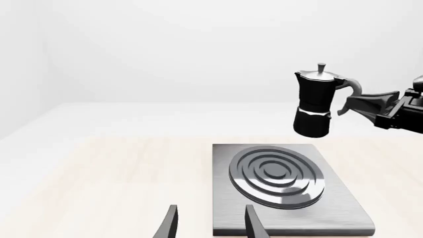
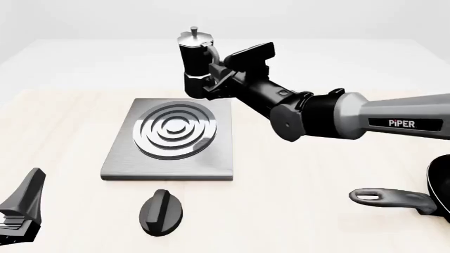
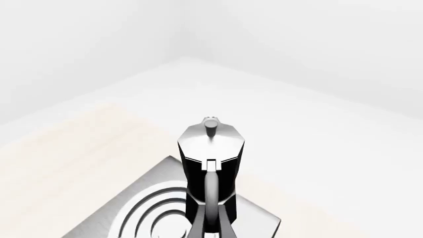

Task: Put the moka pot on the stove.

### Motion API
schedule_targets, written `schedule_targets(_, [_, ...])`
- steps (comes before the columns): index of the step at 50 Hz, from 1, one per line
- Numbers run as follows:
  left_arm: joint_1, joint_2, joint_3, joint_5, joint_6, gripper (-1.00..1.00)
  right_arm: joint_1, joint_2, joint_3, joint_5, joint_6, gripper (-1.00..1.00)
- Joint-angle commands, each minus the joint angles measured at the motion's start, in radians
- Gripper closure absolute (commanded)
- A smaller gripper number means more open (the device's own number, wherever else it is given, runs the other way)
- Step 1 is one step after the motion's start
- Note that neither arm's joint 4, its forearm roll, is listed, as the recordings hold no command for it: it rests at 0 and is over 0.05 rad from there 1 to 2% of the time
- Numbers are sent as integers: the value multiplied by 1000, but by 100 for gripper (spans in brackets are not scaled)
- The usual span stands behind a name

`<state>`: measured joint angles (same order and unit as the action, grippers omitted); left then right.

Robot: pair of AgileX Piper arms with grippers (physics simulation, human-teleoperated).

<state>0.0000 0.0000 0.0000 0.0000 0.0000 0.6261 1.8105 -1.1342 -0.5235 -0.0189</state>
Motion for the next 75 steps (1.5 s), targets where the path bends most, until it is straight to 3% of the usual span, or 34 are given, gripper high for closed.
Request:
schedule_targets(1, [0, 0, 0, 0, 0, -100, 19, 45, -51, -3, 17, 100])
schedule_targets(75, [0, 0, 0, 0, 0, -100, 72, 200, -101, -42, 82, 100])
